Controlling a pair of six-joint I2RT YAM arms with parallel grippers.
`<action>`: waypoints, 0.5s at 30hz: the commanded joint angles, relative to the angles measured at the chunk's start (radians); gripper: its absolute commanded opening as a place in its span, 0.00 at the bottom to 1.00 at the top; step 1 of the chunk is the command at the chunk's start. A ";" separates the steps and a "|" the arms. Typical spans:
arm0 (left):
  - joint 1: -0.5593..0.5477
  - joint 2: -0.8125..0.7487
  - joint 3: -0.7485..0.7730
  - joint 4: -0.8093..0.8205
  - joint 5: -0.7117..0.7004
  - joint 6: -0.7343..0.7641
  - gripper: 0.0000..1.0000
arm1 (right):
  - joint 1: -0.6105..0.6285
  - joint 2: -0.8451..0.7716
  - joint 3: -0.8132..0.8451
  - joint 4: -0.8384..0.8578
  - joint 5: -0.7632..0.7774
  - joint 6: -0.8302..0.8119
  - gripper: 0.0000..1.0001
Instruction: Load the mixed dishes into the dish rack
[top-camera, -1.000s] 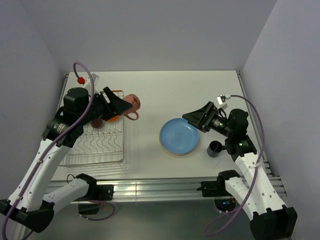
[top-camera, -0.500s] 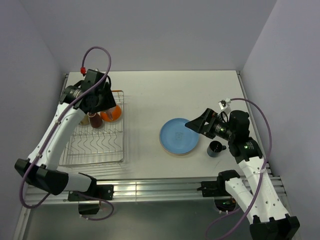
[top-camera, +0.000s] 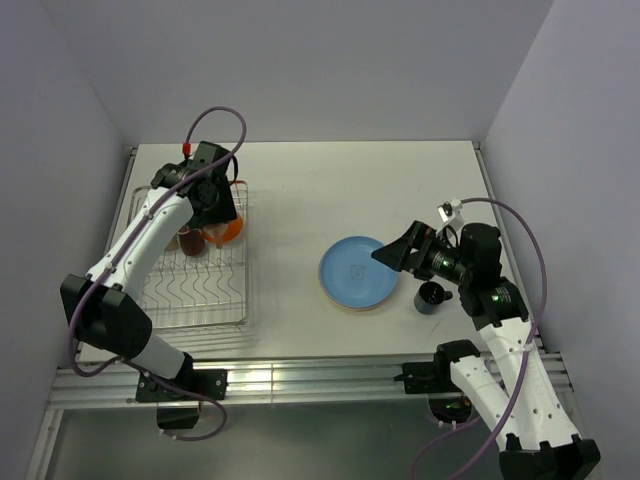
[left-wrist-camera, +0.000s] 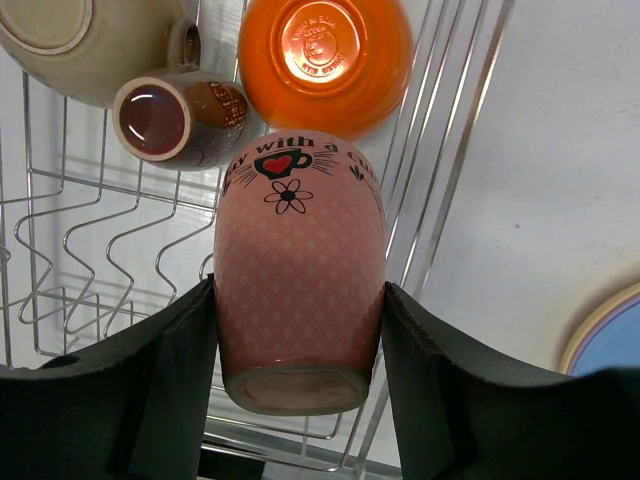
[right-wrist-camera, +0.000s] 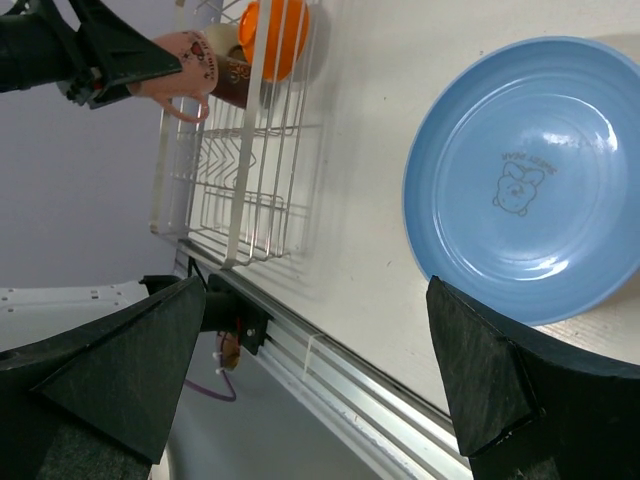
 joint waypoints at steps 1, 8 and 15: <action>0.032 0.003 -0.024 0.090 0.045 0.048 0.00 | -0.005 -0.022 0.026 -0.004 -0.003 -0.031 0.99; 0.052 0.004 -0.115 0.183 0.145 0.065 0.00 | -0.005 -0.048 0.027 -0.032 -0.006 -0.038 0.99; 0.058 0.038 -0.208 0.263 0.185 0.074 0.00 | -0.005 -0.067 0.040 -0.055 -0.006 -0.037 0.99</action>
